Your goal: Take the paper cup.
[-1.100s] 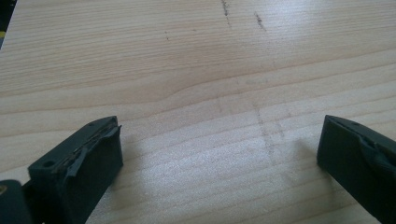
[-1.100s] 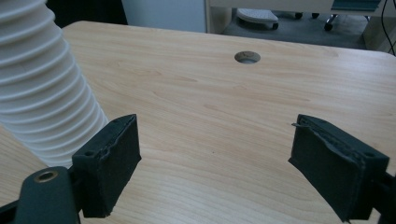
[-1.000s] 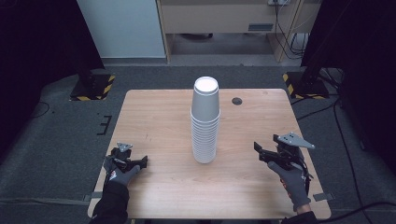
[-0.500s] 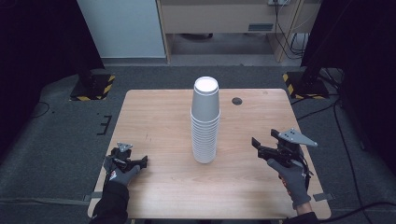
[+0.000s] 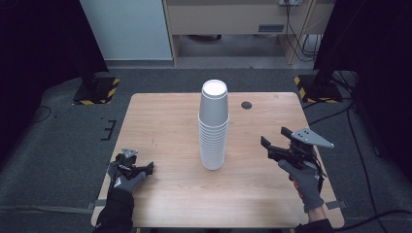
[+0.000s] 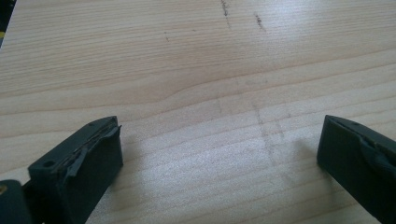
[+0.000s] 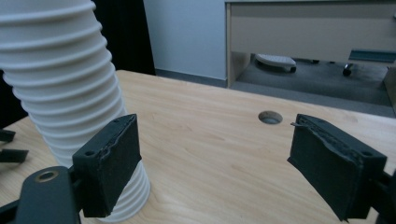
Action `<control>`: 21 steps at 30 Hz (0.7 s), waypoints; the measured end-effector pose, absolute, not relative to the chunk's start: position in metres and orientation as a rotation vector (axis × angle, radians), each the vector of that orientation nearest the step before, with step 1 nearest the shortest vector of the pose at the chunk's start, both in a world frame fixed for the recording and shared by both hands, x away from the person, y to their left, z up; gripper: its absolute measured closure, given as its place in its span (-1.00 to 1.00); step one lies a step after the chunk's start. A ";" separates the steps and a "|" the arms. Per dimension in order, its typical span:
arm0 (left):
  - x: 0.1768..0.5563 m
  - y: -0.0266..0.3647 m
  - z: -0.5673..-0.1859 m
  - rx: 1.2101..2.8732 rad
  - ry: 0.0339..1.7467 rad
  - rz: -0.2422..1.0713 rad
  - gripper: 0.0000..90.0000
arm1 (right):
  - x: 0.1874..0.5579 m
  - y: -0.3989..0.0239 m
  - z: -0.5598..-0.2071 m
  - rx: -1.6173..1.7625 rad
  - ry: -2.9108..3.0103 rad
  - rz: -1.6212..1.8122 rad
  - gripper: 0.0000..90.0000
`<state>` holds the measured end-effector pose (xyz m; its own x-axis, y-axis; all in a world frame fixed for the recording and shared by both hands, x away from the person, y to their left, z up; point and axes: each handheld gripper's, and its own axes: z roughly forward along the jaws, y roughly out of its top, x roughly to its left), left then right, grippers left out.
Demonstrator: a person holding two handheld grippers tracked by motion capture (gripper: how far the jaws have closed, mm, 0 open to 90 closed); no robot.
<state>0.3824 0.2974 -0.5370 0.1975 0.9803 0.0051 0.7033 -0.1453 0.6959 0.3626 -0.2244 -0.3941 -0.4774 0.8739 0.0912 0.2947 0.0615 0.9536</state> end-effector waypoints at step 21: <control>0.382 0.297 -0.537 1.916 1.564 0.639 -1.00 | 0.369 -0.213 -0.350 1.071 1.762 1.525 -0.64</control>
<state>0.3825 0.2975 -0.5370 0.1981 0.9802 0.0052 0.7032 -0.1458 0.6959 0.3692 -0.2133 -0.3502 -0.5172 0.8519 0.0817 0.2033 0.0296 0.9787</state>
